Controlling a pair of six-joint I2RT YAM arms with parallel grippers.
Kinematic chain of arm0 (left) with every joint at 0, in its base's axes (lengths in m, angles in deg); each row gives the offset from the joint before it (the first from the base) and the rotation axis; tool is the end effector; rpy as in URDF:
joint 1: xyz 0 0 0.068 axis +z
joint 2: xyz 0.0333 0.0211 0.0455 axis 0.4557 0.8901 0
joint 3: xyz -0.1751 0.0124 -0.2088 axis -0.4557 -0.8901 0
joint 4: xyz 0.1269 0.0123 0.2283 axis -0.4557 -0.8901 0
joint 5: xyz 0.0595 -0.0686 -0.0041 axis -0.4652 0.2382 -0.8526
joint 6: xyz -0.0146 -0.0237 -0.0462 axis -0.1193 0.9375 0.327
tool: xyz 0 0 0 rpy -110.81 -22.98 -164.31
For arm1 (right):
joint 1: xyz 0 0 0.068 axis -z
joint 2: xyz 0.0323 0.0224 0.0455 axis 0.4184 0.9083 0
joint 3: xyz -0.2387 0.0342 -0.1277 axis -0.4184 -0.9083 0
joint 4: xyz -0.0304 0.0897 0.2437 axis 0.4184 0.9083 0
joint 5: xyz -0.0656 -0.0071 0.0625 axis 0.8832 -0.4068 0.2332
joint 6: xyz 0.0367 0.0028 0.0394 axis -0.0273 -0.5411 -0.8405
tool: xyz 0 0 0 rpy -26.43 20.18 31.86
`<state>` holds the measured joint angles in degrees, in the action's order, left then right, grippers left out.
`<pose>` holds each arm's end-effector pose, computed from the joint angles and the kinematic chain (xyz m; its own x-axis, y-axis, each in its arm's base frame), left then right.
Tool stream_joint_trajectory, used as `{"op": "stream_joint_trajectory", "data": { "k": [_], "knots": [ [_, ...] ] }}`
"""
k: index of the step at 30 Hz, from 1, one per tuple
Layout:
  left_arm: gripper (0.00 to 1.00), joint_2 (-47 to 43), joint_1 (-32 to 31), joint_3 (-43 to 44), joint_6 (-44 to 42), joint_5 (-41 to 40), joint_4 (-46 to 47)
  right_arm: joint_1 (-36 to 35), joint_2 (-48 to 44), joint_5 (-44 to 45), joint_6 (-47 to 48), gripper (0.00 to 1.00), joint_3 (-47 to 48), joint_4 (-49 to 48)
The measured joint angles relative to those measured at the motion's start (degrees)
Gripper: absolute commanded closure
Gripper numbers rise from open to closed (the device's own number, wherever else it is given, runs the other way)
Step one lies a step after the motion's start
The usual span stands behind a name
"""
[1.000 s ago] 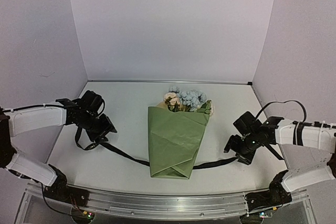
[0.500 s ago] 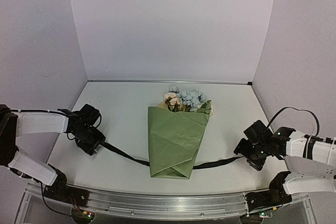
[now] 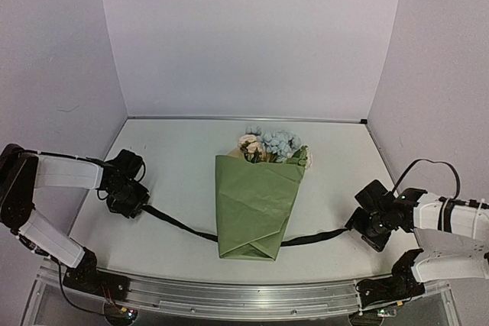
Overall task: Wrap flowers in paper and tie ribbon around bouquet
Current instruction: Pick up the ribbon at the center of the board.
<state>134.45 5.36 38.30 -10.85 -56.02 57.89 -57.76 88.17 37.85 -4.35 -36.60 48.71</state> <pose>0.2216 -0.0852 0.1412 -0.5165 -0.8434 -0.1480 -0.7812 0.5349 -0.3220 0.1365 0.0830 0.1523 -0.7472 0.6206 -0.2376 0.5607 0.7807 0.2760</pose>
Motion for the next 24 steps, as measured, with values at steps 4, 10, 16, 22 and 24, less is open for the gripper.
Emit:
{"op": "stream_joint_trajectory", "data": {
  "k": [4, 10, 16, 22, 24],
  "knots": [
    [0.82, 0.93, 0.21, 0.06, -1.24, -0.01, 1.16, 0.32, 3.36, -0.17, -0.24, 0.29, 0.02, -1.11],
    [0.91, 1.92, 0.42, 0.45, -3.10, 0.00, 1.82, 2.48, 5.98, -0.26, -0.52, 0.29, 0.02, -3.26],
    [0.98, 2.17, 0.49, 0.51, -4.72, -0.04, 1.77, 4.39, 5.61, -0.24, -0.31, 0.28, 0.07, -4.78],
    [1.00, 2.35, 0.49, 0.78, -6.22, 0.00, 1.68, 6.46, 4.25, -0.16, 0.23, 0.27, 0.46, -5.25],
    [1.00, 2.35, 0.52, 0.86, -6.45, 0.01, 1.66, 7.23, 4.17, -0.25, 0.64, 0.27, 1.07, -5.28]
  ]
}}
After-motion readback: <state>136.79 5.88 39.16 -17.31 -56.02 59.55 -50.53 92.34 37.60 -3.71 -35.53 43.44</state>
